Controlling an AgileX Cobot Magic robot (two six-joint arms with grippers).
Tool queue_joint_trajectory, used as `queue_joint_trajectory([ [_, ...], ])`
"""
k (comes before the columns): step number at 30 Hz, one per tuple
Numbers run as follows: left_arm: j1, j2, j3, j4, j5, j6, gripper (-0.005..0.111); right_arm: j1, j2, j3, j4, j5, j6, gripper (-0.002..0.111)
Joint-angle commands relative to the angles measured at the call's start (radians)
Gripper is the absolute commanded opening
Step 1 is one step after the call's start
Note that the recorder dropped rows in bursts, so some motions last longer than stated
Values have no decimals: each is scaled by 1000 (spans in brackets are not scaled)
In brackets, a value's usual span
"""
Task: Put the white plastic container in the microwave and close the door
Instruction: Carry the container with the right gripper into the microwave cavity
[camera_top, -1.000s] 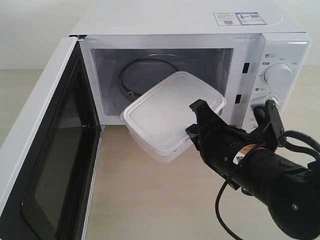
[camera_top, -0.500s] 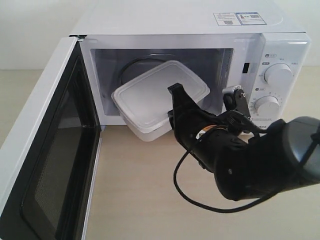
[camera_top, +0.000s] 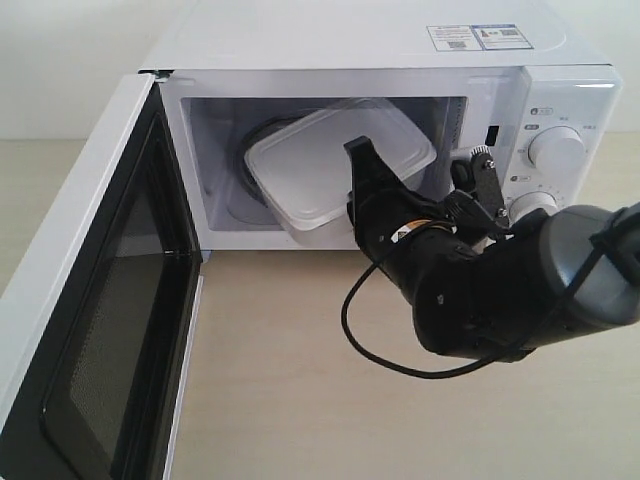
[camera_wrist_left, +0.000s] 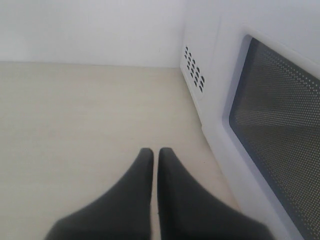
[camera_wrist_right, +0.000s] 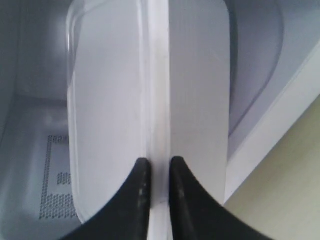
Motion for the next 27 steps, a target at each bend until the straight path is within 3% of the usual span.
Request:
queue_joint_trajectory([
  [1,5,-1,4,-4,-4,1,4,-39,-1,-18,-2,-14,-29,0],
  [11,5,-1,4,-4,-4,1,4,-79,26,-130,-12,98,-67,0],
  [27,5,-1,4,-4,-4,1,4,-79,77,-206,-112,96,-99,0],
])
